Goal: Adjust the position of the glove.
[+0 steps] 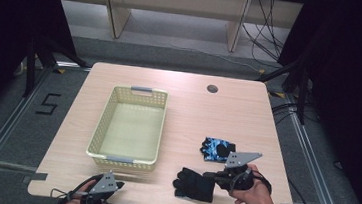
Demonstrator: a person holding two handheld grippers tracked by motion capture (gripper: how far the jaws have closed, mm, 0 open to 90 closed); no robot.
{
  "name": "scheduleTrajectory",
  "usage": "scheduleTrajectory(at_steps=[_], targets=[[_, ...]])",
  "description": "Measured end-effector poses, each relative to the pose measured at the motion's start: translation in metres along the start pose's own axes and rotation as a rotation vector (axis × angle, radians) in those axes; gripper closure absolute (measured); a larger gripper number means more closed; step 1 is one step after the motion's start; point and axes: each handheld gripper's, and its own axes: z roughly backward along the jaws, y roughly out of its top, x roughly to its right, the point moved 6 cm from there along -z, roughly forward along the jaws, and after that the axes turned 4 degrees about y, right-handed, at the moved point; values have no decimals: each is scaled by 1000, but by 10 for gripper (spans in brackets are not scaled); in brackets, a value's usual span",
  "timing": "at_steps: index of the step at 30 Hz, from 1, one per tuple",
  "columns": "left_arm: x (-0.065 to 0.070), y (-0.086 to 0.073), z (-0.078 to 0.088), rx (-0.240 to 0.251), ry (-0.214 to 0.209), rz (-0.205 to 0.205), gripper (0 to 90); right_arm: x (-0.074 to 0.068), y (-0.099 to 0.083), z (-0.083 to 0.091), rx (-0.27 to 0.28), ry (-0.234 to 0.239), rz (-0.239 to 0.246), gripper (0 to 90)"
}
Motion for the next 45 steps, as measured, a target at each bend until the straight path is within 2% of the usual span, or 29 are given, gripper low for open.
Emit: scheduleTrajectory(at_steps=[3, 4, 6, 7, 8, 10, 11, 14, 15, 16, 17, 18, 20, 21, 22, 23, 25, 26, 27, 28, 29, 32, 33, 34, 35, 37, 38, 41, 45], targets=[[1, 0, -1, 2, -1, 26, 201, 11, -6, -9, -40, -1, -33, 899], [0, 1, 0, 4, -3, 4, 201, 15, -6, -12, -46, -3, -28, 898], [0, 1, -1, 2, -4, 4, 201, 19, -7, -14, -68, -12, -27, 898], [1, 1, -1, 0, -3, 4, 201, 24, -8, -17, -83, -32, -23, 897], [0, 0, 0, -9, -3, -10, 201, 24, -8, -17, -83, -32, -23, 897], [-1, 0, 0, -8, -3, -12, 201, 27, -11, -21, -107, -48, -23, 897], [0, 0, 0, 0, -4, 1, 201, 29, -14, -23, -135, -66, -22, 892], [1, 0, -1, -4, -5, 14, 201, 32, -17, -25, -151, -87, -23, 874], [2, -1, 0, -10, -10, 10, 201, 33, -19, -27, -155, -107, -33, 820], [1, -1, 0, -6, -10, 14, 201, 33, -19, -27, -155, -107, -33, 820], [1, 0, 0, 4, 0, 12, 201, 36, -18, -25, -153, -131, -26, 756], [0, 1, 0, 6, 1, 6, 201, 36, -18, -25, -153, -131, -26, 756], [3, 1, 0, 13, -6, 36, 201, 35, -14, -22, -130, -154, -29, 728], [0, 0, 1, -6, 4, 8, 200, 38, -8, -11, -123, -233, 0, 689], [-1, 0, 1, -6, 3, -2, 200, 38, -8, -11, -123, -233, 0, 689], [1, 1, 0, 8, -5, 14, 200, 39, -6, -7, -116, -244, 9, 688], [-1, 0, 1, -13, -2, -24, 201, 42, -2, 1, -91, -294, 17, 676], [-1, 0, 1, -11, -3, -21, 201, 45, -1, 6, -92, -334, 19, 664], [2, 1, 0, 6, -11, 0, 200, 46, -2, 9, -103, -345, 13, 656], [1, 1, 0, 6, -9, 0, 200, 50, -1, 11, -105, -372, 25, 652], [-2, 0, 1, -13, 3, -24, 201, 55, -3, 13, -122, -407, 15, 645], [-1, 0, 1, -12, 2, -21, 201, 60, -4, 14, -147, -419, 20, 640], [0, 1, 0, 9, 0, 0, 201, 63, -5, 12, -141, -435, 25, 637], [0, 1, 0, 8, 3, 12, 201, 67, -5, 11, -153, -440, 38, 636], [1, 1, 0, 13, -1, 29, 201, 72, -7, 8, -170, -446, 27, 615], [0, 0, 1, -3, 2, 15, 201, 74, -6, 8, -172, -445, 32, 610], [-3, 0, 2, -14, 6, -21, 200, 76, -7, 6, -175, -437, 34, 603], [-1, 1, 1, 8, -1, 7, 201, 82, -8, 2, -193, -432, 29, 593], [-2, 1, 2, -4, 4, -7, 200, 89, -13, -7, -235, -404, 26, 580]])
